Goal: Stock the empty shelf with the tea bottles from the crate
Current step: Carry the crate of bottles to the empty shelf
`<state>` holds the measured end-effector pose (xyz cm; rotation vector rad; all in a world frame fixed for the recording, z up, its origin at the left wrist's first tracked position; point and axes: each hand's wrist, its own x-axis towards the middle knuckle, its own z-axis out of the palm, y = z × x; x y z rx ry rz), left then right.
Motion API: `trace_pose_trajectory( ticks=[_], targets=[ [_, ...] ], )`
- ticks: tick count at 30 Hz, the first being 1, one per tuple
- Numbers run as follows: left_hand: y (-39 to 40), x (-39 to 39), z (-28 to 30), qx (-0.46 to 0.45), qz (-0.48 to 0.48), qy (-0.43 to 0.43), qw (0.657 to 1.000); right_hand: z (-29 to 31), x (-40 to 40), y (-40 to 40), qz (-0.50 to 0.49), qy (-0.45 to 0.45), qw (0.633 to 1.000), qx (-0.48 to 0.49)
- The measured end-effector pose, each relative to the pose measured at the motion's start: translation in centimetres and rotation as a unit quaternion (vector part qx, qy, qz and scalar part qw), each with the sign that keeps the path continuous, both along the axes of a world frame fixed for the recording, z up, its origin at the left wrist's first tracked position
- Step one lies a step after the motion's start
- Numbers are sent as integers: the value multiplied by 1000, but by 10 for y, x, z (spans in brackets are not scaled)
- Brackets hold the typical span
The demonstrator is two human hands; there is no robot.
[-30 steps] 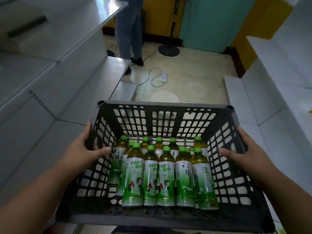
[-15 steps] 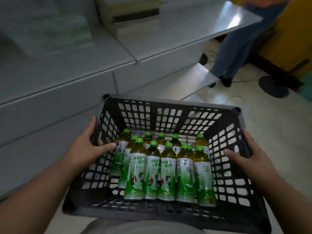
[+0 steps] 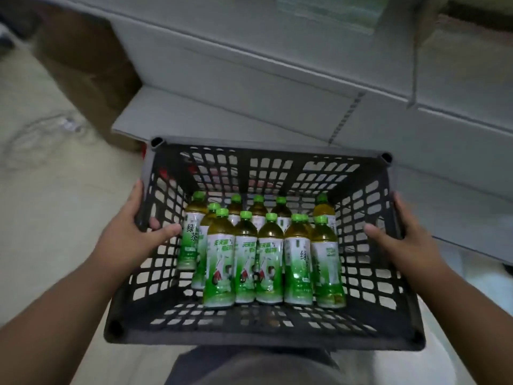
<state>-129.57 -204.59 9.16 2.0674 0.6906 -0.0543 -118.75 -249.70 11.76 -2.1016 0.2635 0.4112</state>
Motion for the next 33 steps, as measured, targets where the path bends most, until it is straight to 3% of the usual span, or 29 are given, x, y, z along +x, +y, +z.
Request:
trace_pose_trajectory(
  ticks=[7, 14, 18, 27, 33],
  targets=[
    [-1, -101, -41, 1, 197, 27, 980, -44, 52, 76, 204, 32, 978, 11],
    [-55, -167, -129, -31, 363, 52, 930, -151, 99, 128, 354, 41, 934, -10],
    [-95, -195, -215, -51, 439, 64, 895, -241, 117, 153, 429, 45, 901, -36],
    [-179, -232, -469, -47, 539, 65, 838, -474, 118, 191, 524, 43, 850, -37],
    [-214, -247, -579, -42, 553, 22, 832, -576, 108, 181, 547, 8, 836, -44]
  ],
)
